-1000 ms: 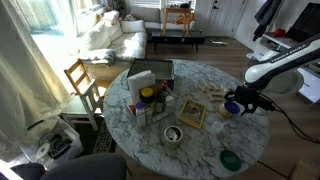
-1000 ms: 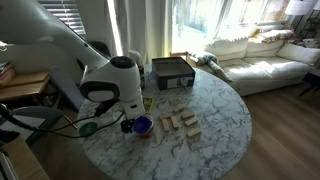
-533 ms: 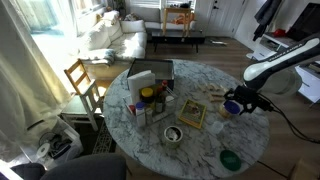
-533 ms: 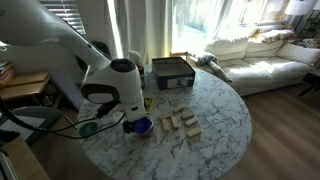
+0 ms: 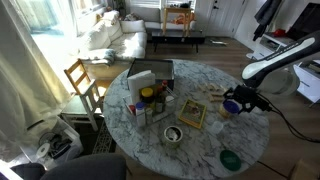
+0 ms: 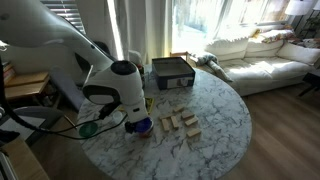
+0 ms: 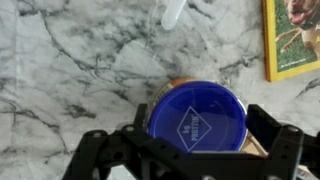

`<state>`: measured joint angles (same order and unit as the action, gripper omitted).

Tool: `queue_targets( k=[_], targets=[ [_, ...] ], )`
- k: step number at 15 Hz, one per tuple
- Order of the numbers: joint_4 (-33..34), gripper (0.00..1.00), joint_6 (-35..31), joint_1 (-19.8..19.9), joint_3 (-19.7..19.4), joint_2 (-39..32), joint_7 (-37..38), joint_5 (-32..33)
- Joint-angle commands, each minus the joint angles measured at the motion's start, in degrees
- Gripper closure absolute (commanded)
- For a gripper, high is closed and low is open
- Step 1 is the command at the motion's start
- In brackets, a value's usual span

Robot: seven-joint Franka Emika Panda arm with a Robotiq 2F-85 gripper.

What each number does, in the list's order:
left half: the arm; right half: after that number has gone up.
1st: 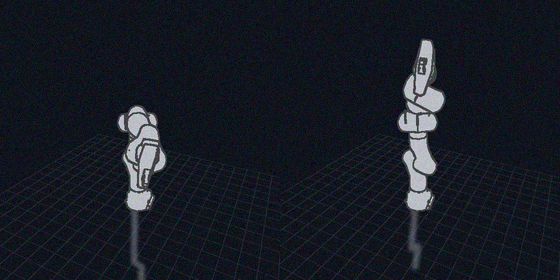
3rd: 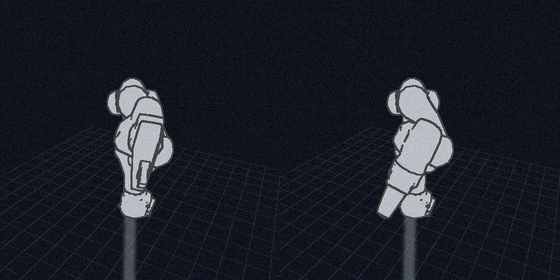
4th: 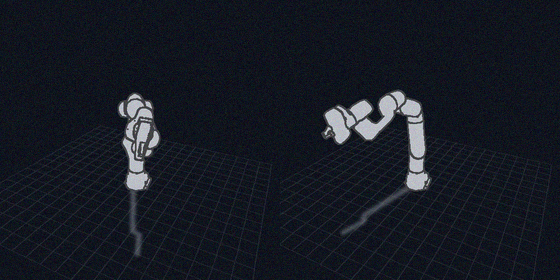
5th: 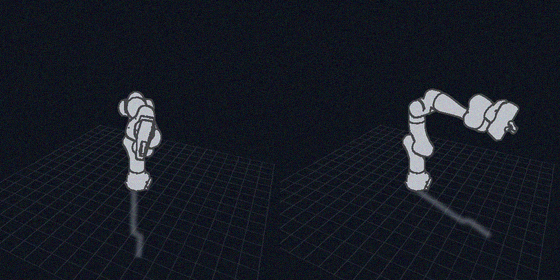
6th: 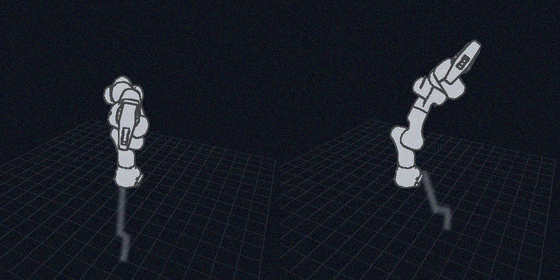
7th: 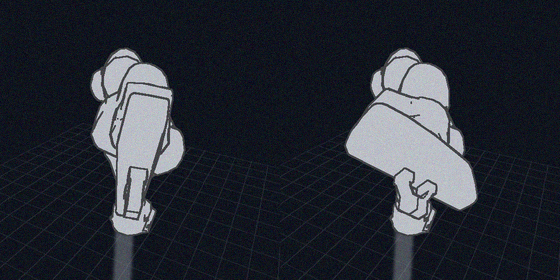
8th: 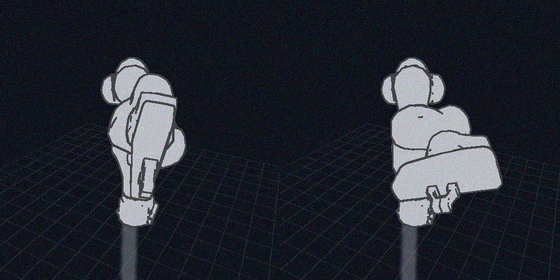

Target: Put the right can on the left can, then put the measuring spoon on the can

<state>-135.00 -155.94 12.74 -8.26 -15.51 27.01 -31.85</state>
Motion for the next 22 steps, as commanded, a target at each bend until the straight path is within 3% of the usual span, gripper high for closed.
queue_targets(
  k=[1, 22],
  targets=[
    [0.73, 0.0, -1.44, 0.45, 0.66, -1.46, -3.24, -3.22],
    [3.84, 0.0, -1.54, -0.19, 0.14, -5.17, -3.06, -2.44]
  ],
)
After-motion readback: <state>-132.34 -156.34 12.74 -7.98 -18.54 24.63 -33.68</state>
